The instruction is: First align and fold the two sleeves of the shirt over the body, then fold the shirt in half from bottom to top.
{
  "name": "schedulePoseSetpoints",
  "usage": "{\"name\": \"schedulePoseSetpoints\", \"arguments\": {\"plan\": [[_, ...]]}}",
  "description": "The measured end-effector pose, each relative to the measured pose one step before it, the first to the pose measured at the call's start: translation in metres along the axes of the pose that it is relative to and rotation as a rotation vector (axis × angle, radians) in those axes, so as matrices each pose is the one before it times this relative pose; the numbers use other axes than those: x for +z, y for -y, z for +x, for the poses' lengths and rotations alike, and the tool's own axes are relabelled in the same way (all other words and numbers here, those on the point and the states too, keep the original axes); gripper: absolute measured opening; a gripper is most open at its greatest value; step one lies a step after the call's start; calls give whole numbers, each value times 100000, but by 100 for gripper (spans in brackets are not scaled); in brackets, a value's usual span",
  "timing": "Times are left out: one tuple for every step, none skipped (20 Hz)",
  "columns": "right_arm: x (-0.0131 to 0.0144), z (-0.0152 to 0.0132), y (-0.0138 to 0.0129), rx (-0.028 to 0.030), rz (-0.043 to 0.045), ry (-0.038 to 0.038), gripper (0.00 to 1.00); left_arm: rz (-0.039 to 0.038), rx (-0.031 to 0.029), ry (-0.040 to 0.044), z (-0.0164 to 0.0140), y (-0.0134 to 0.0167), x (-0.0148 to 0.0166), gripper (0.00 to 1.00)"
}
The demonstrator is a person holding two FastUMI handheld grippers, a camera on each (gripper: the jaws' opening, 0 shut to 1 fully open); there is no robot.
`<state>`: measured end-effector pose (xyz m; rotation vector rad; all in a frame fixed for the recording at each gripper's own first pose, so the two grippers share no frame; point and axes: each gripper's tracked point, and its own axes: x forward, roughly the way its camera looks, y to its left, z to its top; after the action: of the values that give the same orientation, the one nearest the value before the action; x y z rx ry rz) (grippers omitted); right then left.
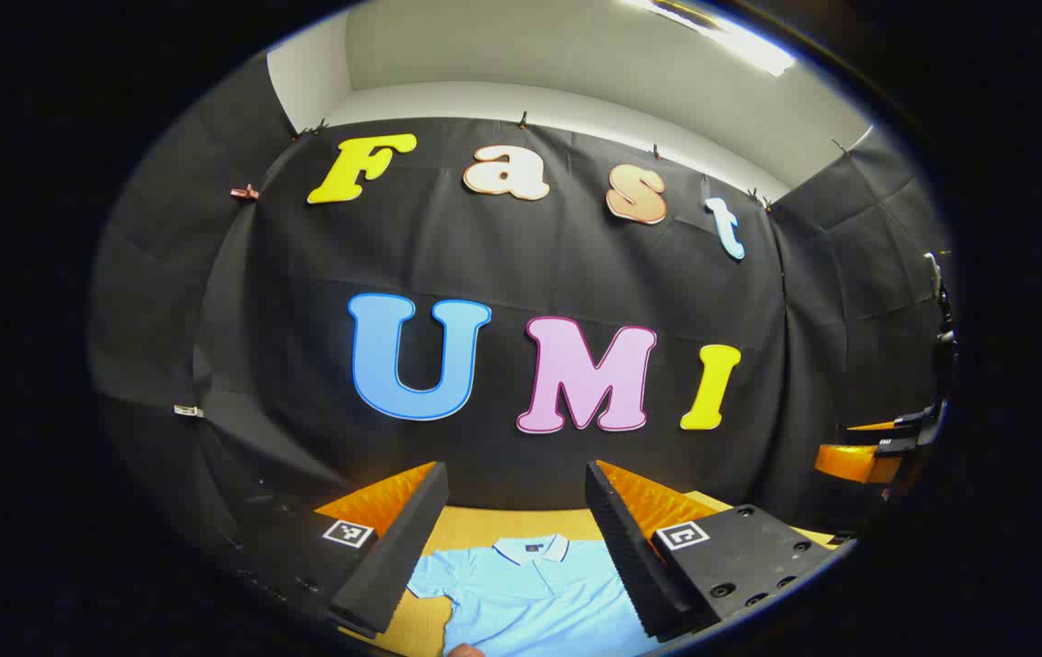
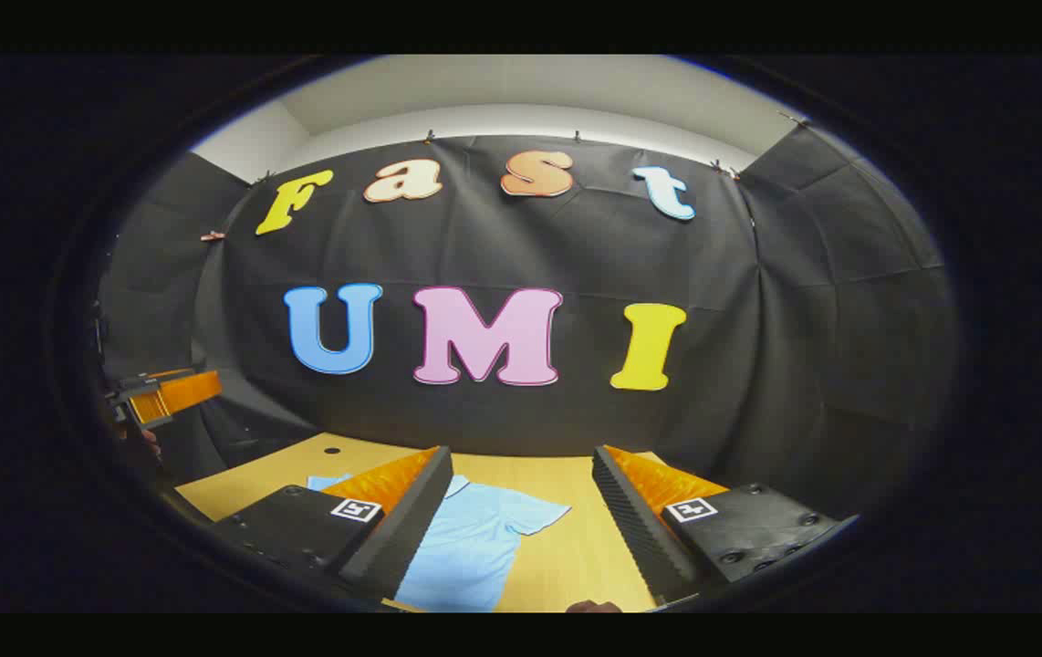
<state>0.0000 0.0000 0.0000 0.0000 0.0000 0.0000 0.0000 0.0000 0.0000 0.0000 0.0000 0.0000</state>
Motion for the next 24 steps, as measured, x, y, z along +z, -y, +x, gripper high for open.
{"name": "schedulePoseSetpoints", "arguments": {"plan": [[132, -45, -110, -491, -567, 191, 96, -182, -1361, -188, 25, 454, -120, 96], [169, 16, -390, 416, 76, 587, 97, 231, -1458, -778, -108, 473, -388, 97], [20, 32, -651, 966, 548, -107, 97, 549, -715, -83, -27, 206, 50, 97], [50, 110, -444, 698, 512, 47, 96, 560, -582, 408, -59, 45, 143, 96], [118, 70, -269, 456, -65, 74, 96, 527, -392, 618, 26, 41, 272, 96], [55, 77, -86, 141, -453, 234, 96, 584, -550, 334, 114, 35, 124, 97], [-68, 144, -11, 82, -573, -453, 95, 369, -360, 181, 59, 13, 138, 96], [-47, 84, 139, -205, -360, -484, 97, 100, 23, 289, 111, -116, 108, 96], [134, -115, 173, -312, -57, -13, 97, -244, 497, 465, 108, -206, 319, 97], [127, 98, 217, -515, 264, 141, 95, -412, 416, 208, 118, -269, 76, 97], [-13, 131, 195, -527, 408, -370, 95, -439, 482, 9, 77, -210, 149, 96], [-103, -14, 188, -468, 456, -408, 99, -368, 354, 82, -32, -136, -103, 97], [28, 96, 139, -352, 339, -176, 97, -269, 339, 11, -7, -212, 121, 97], [-74, 101, 165, -392, -21, -373, 95, 20, 534, -108, 22, -321, -78, 97], [-94, 3, 14, -59, -343, -392, 95, 177, 577, -116, -73, -341, 58, 97], [34, 90, -7, 88, -594, -96, 97, 214, 317, -86, -145, -267, -141, 97], [175, 94, -28, 132, -820, 124, 97, 243, 323, -279, -93, -226, -25, 97], [133, 208, -23, 218, -953, 290, 97, 139, 406, -343, -103, -325, -39, 97], [95, 214, -80, 395, -1042, 144, 97, -111, 483, -249, -98, -314, 21, 96], [99, 268, -82, 567, -1234, -105, 95, -297, 556, -528, 5, -366, -185, 97], [-59, 384, -93, 808, -1287, -934, 95, -384, 388, -566, 8, -389, -53, 97], [-191, 482, -207, 1294, -889, -1770, 97, -245, 226, -574, -92, -241, -248, 97], [-89, 379, -276, 1548, -367, -1655, 97, -2, -25, -185, 77, -302, 81, 97], [-16, 489, -194, 1096, 317, -1163, 97, 348, -396, 200, -62, -274, -28, 97]]}}
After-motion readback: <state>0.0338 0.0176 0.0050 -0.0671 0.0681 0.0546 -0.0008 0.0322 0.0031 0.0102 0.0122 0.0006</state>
